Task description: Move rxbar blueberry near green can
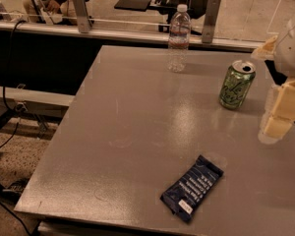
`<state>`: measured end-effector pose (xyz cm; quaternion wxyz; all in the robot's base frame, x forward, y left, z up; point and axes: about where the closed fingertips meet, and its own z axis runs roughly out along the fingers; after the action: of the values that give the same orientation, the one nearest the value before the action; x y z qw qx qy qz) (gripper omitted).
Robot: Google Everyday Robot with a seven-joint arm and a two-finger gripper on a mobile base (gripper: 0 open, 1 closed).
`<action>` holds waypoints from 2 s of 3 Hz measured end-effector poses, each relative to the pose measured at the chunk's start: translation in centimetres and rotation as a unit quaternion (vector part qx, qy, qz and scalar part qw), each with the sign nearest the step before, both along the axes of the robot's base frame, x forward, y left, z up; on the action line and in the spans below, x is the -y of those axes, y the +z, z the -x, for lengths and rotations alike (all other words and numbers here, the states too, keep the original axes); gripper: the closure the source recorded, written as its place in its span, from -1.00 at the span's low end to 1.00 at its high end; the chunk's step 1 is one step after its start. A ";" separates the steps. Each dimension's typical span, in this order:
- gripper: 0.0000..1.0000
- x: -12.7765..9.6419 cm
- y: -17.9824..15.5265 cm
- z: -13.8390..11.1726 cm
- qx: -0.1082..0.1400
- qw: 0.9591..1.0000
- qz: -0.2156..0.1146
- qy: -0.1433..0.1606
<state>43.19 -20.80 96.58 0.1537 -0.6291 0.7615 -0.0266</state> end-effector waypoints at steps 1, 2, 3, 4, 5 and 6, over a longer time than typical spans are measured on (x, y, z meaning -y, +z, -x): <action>-1.00 -3.3 -3.7 1.7 -0.027 0.996 0.014 0.089; -1.00 -5.2 -6.2 2.7 -0.044 0.990 0.023 0.134; -1.00 -6.5 -8.5 3.8 -0.050 0.982 0.020 0.179; -1.00 -7.5 -10.4 4.9 -0.053 0.973 0.019 0.223; -1.00 -8.2 -11.9 6.0 -0.059 0.962 0.022 0.265; -1.00 -8.7 -12.9 6.8 -0.065 0.953 0.023 0.294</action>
Offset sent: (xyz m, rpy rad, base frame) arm -0.0387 0.0720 -0.0971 -0.0695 0.1482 0.3819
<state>36.42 -12.08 83.67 0.0908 -0.8289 0.5503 0.0431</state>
